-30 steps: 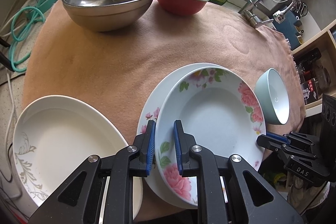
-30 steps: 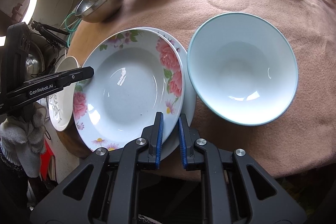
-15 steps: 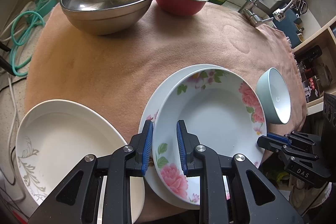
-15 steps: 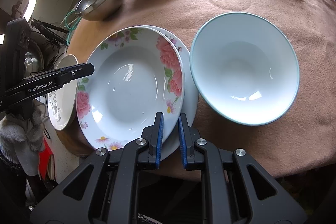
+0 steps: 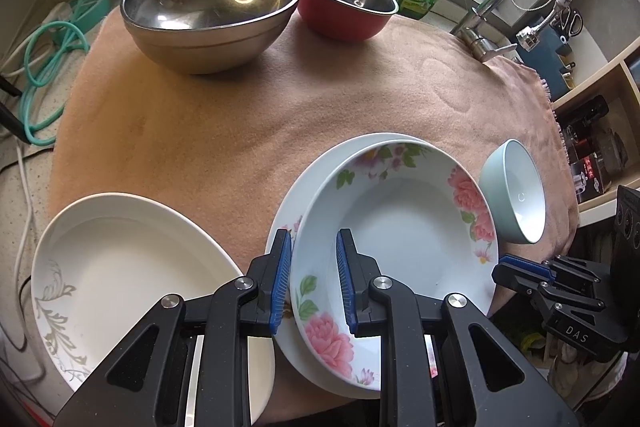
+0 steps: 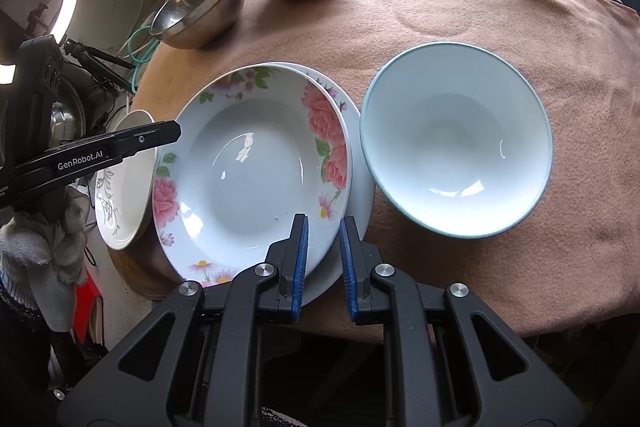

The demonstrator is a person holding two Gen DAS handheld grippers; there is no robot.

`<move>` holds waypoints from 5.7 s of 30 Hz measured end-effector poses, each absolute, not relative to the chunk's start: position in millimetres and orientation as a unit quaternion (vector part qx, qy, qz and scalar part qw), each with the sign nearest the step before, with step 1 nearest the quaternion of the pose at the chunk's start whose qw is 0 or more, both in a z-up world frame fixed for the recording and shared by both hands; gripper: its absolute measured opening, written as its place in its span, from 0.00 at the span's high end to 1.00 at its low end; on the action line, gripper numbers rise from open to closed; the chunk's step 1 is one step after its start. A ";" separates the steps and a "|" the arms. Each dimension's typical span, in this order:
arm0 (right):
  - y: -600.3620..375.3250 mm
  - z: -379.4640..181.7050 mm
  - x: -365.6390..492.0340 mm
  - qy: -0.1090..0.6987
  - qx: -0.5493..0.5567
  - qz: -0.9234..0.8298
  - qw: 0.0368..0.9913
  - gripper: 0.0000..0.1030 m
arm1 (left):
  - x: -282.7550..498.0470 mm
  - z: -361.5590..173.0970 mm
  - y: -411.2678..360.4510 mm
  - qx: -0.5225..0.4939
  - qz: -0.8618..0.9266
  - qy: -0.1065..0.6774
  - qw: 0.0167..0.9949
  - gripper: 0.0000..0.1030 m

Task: Organize plates and bowls
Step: 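Open the right tool to release the rose-pattern plate and withdraw, then move the right tool to the white grey-vine plate rim and close, then lift the grey-vine plate with the right tool toward the plate stack, then lower the grey-vine plate with the right tool onto the rose-pattern plate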

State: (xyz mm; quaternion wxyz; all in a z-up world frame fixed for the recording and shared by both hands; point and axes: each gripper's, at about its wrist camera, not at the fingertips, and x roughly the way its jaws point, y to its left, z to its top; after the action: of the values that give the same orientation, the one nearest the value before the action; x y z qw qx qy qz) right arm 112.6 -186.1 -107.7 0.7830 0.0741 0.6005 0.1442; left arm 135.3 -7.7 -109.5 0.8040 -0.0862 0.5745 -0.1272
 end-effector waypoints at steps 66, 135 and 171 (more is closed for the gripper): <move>7.3 -100.3 178.2 0.583 -0.025 0.332 0.741 0.67 | -25.6 -115.5 167.7 -0.325 0.125 0.474 0.809 0.77; 2.7 -93.9 179.3 0.585 -0.006 0.324 0.743 0.91 | 13.8 -97.7 155.3 -0.291 0.078 0.479 0.825 0.89; -165.1 -92.6 137.6 0.599 0.094 0.182 0.774 0.91 | 94.1 -87.9 35.5 -0.190 -0.069 0.512 0.835 0.88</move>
State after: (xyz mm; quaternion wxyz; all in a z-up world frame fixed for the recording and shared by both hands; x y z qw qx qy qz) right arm 137.6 -165.1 -92.6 0.7743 0.0941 0.5986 0.1825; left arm 94.1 35.5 -87.9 0.8348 -0.1902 0.5120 -0.0685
